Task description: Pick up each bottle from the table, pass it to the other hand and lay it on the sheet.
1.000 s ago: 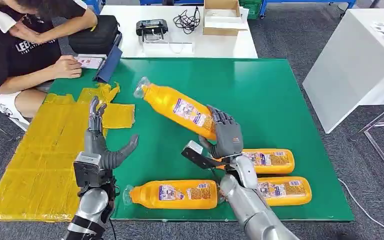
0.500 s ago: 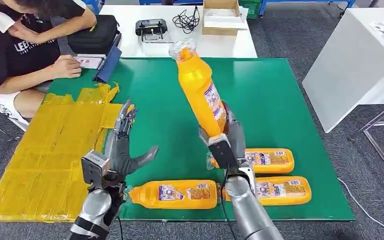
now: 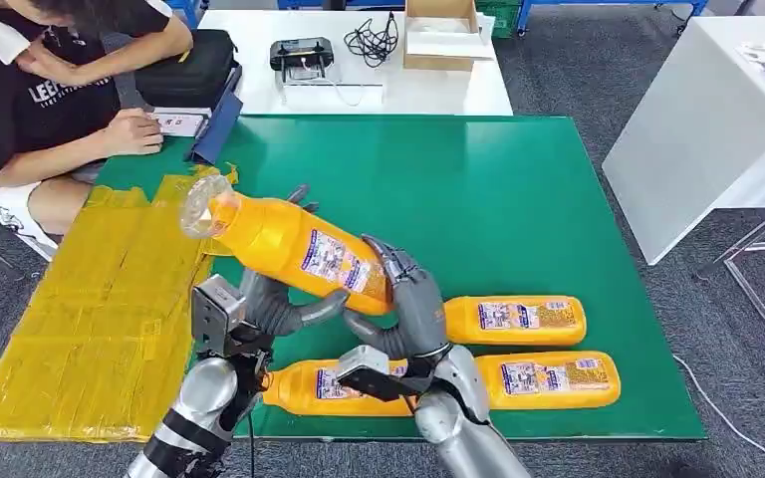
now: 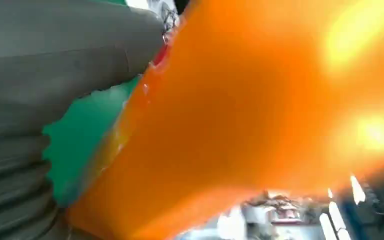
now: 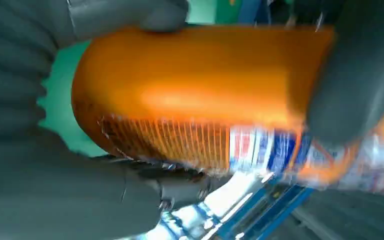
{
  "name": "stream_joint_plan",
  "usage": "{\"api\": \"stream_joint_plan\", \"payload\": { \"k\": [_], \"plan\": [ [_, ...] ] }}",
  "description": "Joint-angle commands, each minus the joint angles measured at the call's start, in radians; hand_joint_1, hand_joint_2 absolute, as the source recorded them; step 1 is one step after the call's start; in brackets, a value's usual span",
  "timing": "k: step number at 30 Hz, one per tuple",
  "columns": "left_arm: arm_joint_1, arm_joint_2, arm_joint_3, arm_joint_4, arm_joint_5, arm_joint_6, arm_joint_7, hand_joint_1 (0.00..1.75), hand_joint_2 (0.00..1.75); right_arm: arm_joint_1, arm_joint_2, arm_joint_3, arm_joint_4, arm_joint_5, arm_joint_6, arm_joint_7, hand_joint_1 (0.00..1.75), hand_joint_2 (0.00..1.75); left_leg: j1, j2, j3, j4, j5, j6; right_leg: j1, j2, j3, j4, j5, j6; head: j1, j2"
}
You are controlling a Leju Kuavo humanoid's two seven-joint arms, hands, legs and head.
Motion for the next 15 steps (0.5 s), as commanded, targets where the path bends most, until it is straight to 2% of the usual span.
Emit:
{"api": "stream_joint_plan", "payload": {
  "k": [1, 6, 7, 9, 15],
  "plan": [
    [-0.072, 0.015, -0.048, 0.074, 0.033, -0.018, -0.001, 0.00, 1.75, -0.060, -0.031, 0.173, 0.171, 0.029, 0.021, 0.007, 1.75, 1.75, 0.001, -0.001, 0.002, -0.001, 0.000, -0.001, 0.001, -0.001, 0.003, -0.002, 0.000, -0.001, 0.001, 0.000],
    [-0.062, 0.014, -0.045, 0.053, 0.054, -0.022, -0.013, 0.00, 1.75, -0.052, -0.039, 0.191, 0.153, 0.014, 0.030, -0.004, 1.75, 1.75, 0.001, -0.002, 0.002, -0.001, 0.000, -0.001, 0.001, -0.002, 0.002, -0.001, -0.001, -0.001, 0.000, 0.000],
    [-0.057, 0.010, -0.040, 0.047, 0.062, -0.018, -0.019, 1.68, 1.75, -0.046, -0.044, 0.194, 0.138, 0.012, 0.031, -0.006, 1.75, 1.75, 0.001, -0.003, 0.003, -0.002, 0.000, -0.002, 0.001, -0.002, 0.004, -0.002, -0.001, -0.001, 0.000, 0.000],
    [-0.051, 0.008, -0.036, 0.038, 0.069, -0.015, -0.025, 1.75, 1.75, -0.038, -0.050, 0.196, 0.115, 0.008, 0.033, -0.007, 1.75, 1.75, 0.001, -0.001, 0.002, -0.001, 0.000, -0.001, 0.001, -0.001, 0.002, -0.001, 0.000, -0.001, 0.000, 0.000],
    [-0.031, -0.001, -0.008, 0.010, 0.108, 0.002, -0.041, 1.75, 1.75, 0.016, -0.091, 0.200, -0.004, -0.010, 0.038, -0.009, 1.75, 1.75, 0.001, -0.003, 0.001, 0.000, 0.000, -0.001, 0.001, -0.002, 0.002, -0.001, -0.001, -0.001, 0.000, 0.000]
  ]
}}
